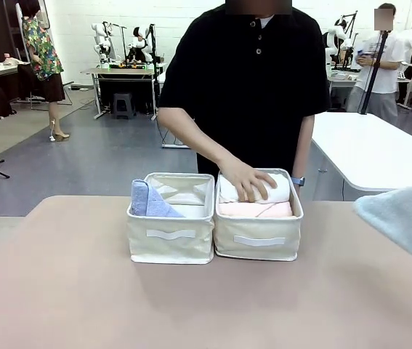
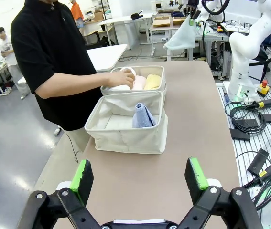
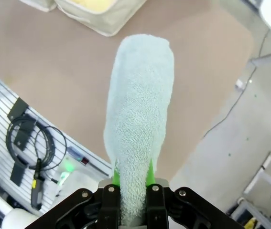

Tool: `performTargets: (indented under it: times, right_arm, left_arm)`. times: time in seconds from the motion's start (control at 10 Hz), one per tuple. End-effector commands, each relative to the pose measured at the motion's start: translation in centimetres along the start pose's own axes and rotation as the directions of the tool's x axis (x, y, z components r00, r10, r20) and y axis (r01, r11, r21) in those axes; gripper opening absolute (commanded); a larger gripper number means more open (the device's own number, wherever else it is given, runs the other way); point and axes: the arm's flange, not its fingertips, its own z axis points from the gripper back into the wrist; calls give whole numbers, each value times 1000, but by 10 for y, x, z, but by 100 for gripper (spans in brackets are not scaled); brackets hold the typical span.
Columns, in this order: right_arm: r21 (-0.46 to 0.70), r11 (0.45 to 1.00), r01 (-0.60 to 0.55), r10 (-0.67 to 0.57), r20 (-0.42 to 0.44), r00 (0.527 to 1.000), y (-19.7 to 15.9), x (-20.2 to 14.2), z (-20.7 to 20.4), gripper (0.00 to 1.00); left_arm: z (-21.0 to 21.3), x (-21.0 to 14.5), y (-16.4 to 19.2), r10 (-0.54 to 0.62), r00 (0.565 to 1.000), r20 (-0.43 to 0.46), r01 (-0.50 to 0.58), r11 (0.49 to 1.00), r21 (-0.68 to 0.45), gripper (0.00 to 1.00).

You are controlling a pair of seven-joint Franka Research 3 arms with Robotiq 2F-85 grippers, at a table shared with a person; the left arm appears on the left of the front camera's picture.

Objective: Sort the towels based on their folding style.
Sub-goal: Pick up another triangle-folded towel from the table and place it in the left Fabric basket.

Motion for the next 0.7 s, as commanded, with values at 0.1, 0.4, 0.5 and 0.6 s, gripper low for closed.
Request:
performTargets:
  times: [0.1,0.4,0.5,0.6]
  right_arm:
    - [26,999,-22,24,-83,996,10,66,-8,3]
    - [20,999,-47,48,-57,997,12,48,-15,3]
    - [20,999,-47,48,-57,997,12,48,-15,3]
    - [20,999,-47,48,-57,997,12,48,-15,3]
  left_arm:
    - [-1,0,-4,-3,1000,-19,3,1000,1,100]
    - [-1,0,-4,-3,1000,-19,3,1000,1,100]
    - [-1,0,-4,-3,1000,-19,3,1000,1,100]
    - [-1,0,-4,-3,1000,-19,3,1000,1,100]
